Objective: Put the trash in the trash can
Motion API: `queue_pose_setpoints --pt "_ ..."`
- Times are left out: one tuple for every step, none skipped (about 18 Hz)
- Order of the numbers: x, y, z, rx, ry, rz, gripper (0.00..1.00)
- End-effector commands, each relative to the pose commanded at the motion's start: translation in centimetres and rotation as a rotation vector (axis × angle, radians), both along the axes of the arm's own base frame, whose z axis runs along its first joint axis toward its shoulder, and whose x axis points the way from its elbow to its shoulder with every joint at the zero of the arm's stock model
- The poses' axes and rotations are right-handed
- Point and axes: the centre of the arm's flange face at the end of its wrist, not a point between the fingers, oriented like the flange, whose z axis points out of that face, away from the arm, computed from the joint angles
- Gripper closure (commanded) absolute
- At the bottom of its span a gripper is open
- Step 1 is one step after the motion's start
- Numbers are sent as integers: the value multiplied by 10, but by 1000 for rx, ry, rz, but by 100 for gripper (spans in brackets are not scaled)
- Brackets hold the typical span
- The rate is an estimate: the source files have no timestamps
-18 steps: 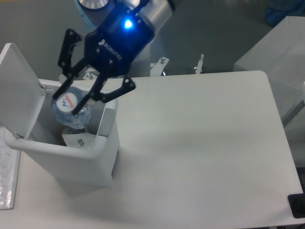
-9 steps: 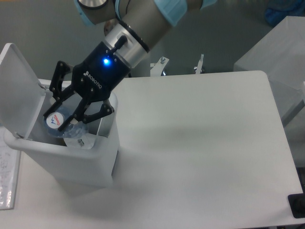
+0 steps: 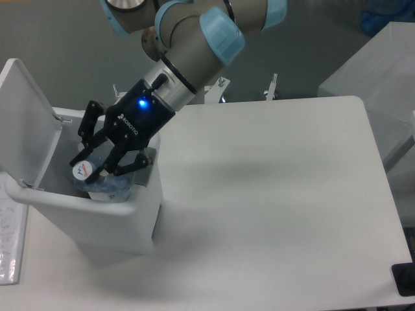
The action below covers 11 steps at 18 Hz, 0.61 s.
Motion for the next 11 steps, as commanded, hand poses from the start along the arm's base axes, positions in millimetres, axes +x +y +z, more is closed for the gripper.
queue_pose_setpoints --pt "1 -2 1 0 0 2 0" --pt "-2 -4 2 -1 1 9 0" --pt "-4 -6 4 1 2 14 0" --pt "-10 -8 5 1 4 26 0" --pt "-16 -12 6 0 5 40 0" --pt "-23 -15 7 2 6 54 0" --pt "-36 -21 10 6 12 76 0" --pt "-50 -28 15 12 19 104 0" --pt "-66 -35 18 15 26 131 0" --pt "-80 -40 22 18 33 153 0" --pt "-99 -47 24 21 39 183 0"
